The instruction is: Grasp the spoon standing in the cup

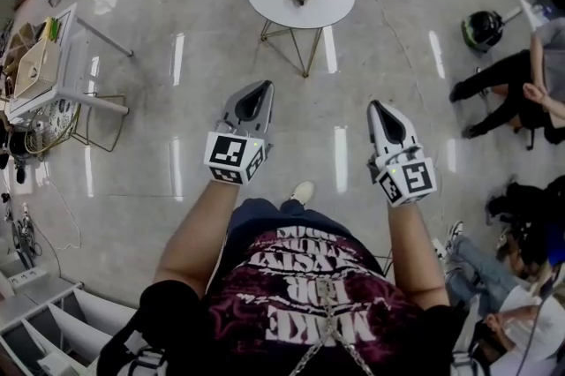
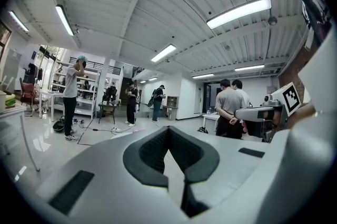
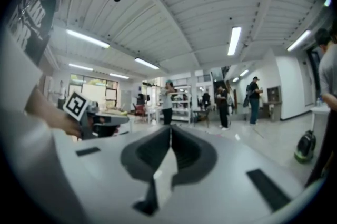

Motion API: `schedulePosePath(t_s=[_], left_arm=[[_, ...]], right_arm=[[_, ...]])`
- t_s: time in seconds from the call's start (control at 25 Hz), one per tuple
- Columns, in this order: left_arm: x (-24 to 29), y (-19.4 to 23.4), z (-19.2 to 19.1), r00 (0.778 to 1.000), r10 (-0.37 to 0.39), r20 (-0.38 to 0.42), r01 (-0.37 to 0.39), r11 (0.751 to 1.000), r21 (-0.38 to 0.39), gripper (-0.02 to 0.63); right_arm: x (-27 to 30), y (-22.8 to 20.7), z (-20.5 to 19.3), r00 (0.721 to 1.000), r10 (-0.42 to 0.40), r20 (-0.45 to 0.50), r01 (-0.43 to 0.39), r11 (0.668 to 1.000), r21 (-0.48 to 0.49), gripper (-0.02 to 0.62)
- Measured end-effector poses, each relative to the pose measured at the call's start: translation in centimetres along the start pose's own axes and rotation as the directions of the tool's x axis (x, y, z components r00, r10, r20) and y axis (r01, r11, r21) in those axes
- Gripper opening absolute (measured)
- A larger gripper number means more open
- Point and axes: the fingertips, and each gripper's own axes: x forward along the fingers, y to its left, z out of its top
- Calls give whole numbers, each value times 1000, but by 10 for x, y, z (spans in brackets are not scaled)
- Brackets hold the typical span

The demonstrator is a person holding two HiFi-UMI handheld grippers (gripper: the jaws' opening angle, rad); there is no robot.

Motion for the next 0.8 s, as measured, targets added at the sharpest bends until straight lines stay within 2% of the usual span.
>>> schedulePosePath(t_s=[0.28,0.8], left_arm=[[10,-3,4,1000,10,3,-10,1000,-1,25],[30,43,5,1000,24,-4,-24,1000,-11,25]], right_arm=[[12,-6,1,1000,24,2,-24,1000,2,34],[62,-11,8,1000,15,-2,-15,1000,-19,34]])
